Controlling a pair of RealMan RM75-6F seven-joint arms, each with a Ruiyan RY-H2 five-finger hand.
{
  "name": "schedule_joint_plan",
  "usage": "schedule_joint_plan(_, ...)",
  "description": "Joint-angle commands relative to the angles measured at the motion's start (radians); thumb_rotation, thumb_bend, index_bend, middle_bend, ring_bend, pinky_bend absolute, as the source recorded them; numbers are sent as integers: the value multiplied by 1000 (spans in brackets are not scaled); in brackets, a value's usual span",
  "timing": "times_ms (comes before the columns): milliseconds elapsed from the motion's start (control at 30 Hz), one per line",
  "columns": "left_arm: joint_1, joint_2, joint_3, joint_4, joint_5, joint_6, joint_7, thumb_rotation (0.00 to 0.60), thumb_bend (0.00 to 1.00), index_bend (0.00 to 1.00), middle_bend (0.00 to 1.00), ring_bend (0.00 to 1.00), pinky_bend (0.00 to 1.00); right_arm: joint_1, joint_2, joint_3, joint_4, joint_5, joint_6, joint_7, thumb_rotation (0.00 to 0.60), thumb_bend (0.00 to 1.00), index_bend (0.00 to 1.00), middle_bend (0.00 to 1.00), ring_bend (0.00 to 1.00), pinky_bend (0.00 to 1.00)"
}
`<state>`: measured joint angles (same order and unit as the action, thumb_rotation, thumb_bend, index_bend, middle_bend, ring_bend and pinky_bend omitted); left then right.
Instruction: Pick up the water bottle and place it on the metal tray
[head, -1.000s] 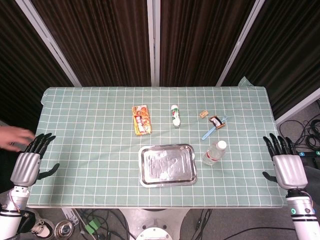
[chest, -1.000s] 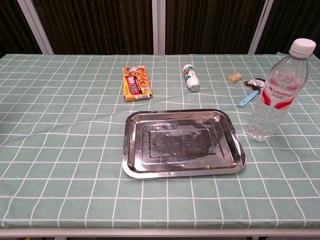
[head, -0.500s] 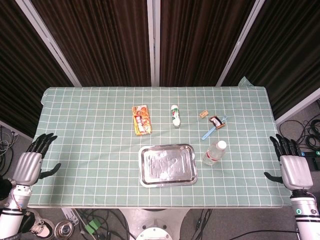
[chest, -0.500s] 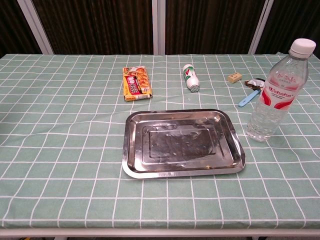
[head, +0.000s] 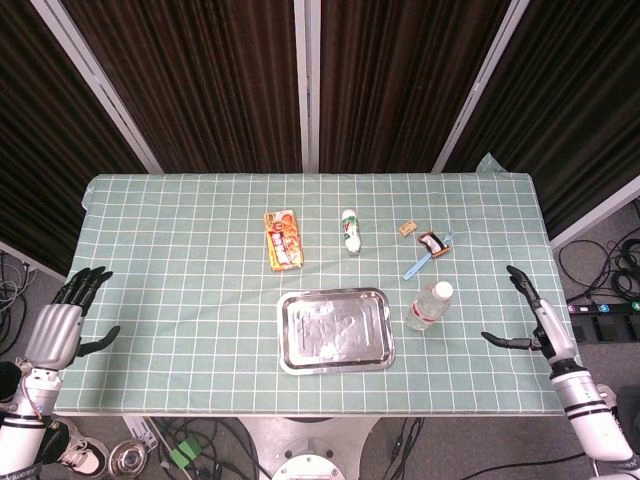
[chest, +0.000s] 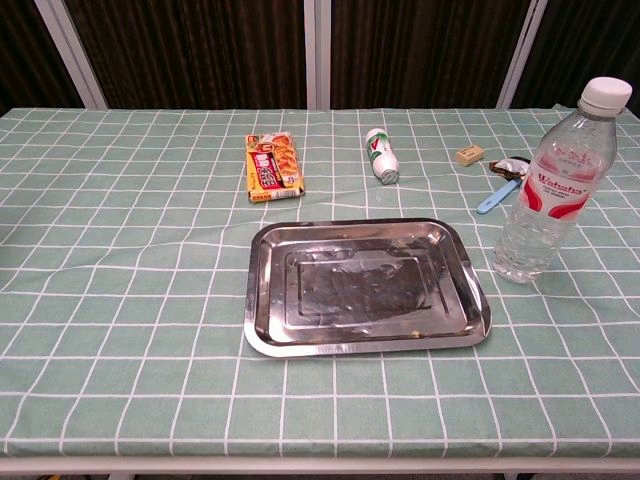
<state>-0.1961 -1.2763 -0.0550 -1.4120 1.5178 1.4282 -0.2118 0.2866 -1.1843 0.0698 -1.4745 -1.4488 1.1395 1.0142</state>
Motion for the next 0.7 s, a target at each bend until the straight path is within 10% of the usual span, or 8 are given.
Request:
schedule_joint_plan(33,0,1,3,5,4,0,2,600,275,173,180,87,188,77,-135,-8,159,-97,-91,199,600,0,0,8,0,0)
schedule_joint_plan(567,2,-6,3,35,12,17,3,600,275,173,180,87,188,198,-287,20,209,-79,-152,98,600,0,3,69,0,4)
schedule_joint_plan(700,3,-5,2,35,9,18,-1,600,275,173,180,87,188,199,-323,57,204,-23,-132,18,600,7,309,298,149,160)
